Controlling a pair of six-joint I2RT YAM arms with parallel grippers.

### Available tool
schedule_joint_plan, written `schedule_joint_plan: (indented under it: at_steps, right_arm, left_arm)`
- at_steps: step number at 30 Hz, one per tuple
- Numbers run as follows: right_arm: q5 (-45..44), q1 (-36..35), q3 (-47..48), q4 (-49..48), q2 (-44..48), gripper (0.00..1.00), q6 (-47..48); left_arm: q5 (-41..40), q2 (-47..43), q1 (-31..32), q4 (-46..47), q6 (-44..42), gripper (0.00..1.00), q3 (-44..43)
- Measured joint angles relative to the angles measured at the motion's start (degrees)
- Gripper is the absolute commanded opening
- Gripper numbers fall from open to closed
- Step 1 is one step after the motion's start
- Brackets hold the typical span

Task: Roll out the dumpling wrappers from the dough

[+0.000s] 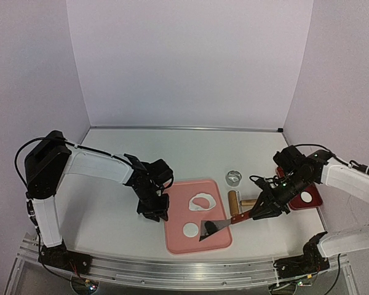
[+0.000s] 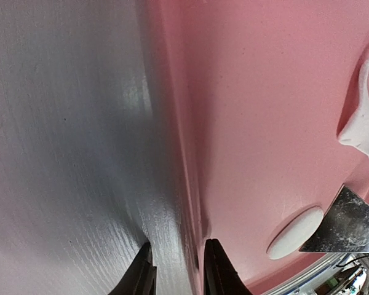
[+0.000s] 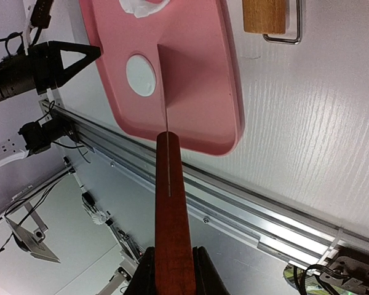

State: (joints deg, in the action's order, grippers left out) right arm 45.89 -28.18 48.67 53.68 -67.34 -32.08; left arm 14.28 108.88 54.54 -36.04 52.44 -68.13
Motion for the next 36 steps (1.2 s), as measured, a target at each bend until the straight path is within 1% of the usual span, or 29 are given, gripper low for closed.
schedule_joint_plan:
  at_steps: [3, 5, 10, 24, 36]
  right_arm:
    - [1.3, 1.0, -1.7, -1.2, -0.3, 0.0, 0.5]
    - [2.1, 1.6, -2.5, -2.0, -0.9, 0.0, 0.9]
    - [3.8, 2.4, -3.1, -3.8, -3.4, 0.0, 2.3]
    - [8.3, 2.8, -6.6, -13.0, -10.7, 0.0, 3.3]
    - [13.1, 2.8, -7.2, -22.6, -19.8, 0.0, 2.2]
  left_arm:
    - [-0.3, 0.3, -0.2, 0.0, -0.6, 0.14, -0.1]
    - [-0.4, 0.6, -0.2, 0.1, -1.0, 0.12, -0.1]
    - [-1.0, 1.3, -0.3, -0.4, -2.1, 0.0, -1.1]
    - [-0.3, 1.8, -1.4, -1.0, -3.7, 0.0, -2.0]
    - [-0.3, 1.8, -3.0, -1.0, -6.0, 0.0, -2.0]
